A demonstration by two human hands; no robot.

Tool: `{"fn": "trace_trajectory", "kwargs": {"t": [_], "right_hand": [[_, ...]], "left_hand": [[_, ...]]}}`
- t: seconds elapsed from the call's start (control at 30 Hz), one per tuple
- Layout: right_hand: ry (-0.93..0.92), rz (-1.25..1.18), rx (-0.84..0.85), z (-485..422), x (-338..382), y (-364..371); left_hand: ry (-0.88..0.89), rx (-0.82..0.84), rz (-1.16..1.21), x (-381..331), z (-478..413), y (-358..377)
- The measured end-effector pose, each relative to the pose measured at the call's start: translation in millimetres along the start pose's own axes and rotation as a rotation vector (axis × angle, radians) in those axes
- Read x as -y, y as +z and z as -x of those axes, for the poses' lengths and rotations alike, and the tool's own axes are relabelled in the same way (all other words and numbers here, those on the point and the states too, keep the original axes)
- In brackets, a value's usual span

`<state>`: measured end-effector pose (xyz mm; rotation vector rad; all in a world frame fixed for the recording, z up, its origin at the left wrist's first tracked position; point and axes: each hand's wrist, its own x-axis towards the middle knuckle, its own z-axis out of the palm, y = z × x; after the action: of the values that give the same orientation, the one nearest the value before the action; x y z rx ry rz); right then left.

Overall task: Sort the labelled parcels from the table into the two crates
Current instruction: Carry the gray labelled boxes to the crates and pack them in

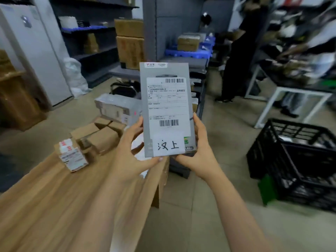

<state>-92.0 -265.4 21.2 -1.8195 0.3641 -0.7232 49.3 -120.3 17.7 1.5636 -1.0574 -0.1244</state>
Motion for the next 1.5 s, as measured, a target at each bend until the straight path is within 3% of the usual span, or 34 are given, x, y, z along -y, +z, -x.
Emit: {"fn": "trace_trajectory", "kwargs": {"t": [0.37, 0.73, 1.07, 1.5], "right_hand": [[0.132, 0.256, -0.722, 218, 27, -115], [0.289, 0.357, -1.258, 493, 91, -180], [0.426, 0.469, -1.508, 733, 135, -238], [0.517, 0.501, -1.751, 862, 121, -357]], "left_hand": [[0.174, 0.677, 0.297, -86, 53, 171], [0.296, 1.203, 0.562, -230, 237, 339], [0.324, 1.486, 0.717, -362, 436, 452], [0.451, 1.713, 0.742, -457, 534, 620]]}}
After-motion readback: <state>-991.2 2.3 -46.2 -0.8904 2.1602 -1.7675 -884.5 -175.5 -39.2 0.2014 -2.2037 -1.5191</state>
